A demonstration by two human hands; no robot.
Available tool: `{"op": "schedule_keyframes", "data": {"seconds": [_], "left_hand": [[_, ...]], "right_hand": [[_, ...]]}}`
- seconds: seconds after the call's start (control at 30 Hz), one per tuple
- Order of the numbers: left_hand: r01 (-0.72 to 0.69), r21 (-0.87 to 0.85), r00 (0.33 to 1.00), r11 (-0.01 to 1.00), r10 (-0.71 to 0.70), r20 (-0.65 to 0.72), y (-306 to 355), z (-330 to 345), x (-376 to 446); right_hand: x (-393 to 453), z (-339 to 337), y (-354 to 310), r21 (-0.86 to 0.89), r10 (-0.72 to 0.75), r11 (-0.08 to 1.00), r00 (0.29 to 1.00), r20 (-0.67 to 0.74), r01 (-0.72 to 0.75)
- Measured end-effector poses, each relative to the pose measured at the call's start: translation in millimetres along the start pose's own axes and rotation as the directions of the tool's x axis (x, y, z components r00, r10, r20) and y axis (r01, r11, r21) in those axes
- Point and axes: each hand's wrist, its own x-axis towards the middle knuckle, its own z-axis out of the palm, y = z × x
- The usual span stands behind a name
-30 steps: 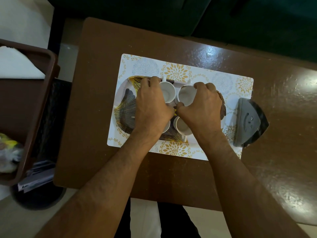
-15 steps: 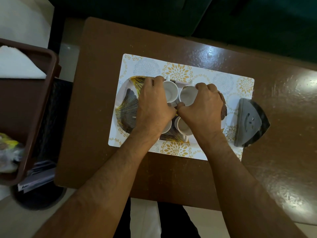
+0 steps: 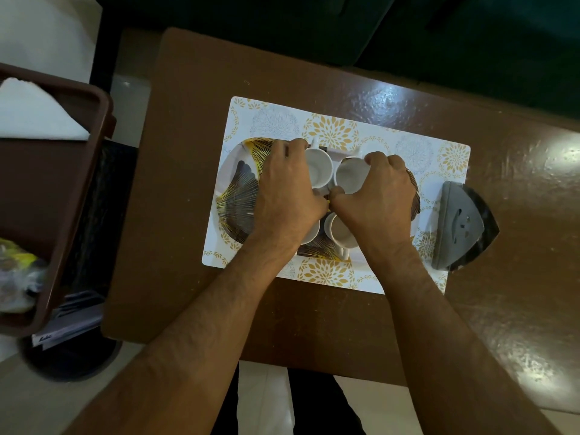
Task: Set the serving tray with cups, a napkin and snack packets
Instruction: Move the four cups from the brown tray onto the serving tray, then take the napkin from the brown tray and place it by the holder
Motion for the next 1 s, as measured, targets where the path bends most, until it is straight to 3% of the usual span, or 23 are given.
{"op": "schedule_keyframes", "data": {"seconds": [0.2,0.4,0.6,0.83,1.0], "left_hand": [[-0.027,-0.021,1.0,0.999,0.027,-0.015,-3,-3,-1],[-0.061,0.171,0.983,0.983,0.089,-0.161,-23,-22,-7],[-0.023,0.245,0.97,0.969,0.081,-0.23,-77,-65,-6],[0.096,0.202,0.96,0.975,-0.037,-0.279,-152,-121,-15],[0.181,0.145,0.934,0.973,-0.124,-0.335,-208,-161,-28]], "right_hand": [[-6,-1,-8,-0.032,0.002,0.999,1.0,-0.012,-0.003],[-13,5,-38,-0.047,-0.146,0.989,0.981,-0.128,0.141],[-21,22,-101,-0.099,-0.302,0.95,0.951,-0.061,0.296],[-39,59,-183,-0.089,-0.398,0.913,0.917,0.022,0.399],[-58,90,-245,-0.091,-0.522,0.845,0.85,0.076,0.527]]}}
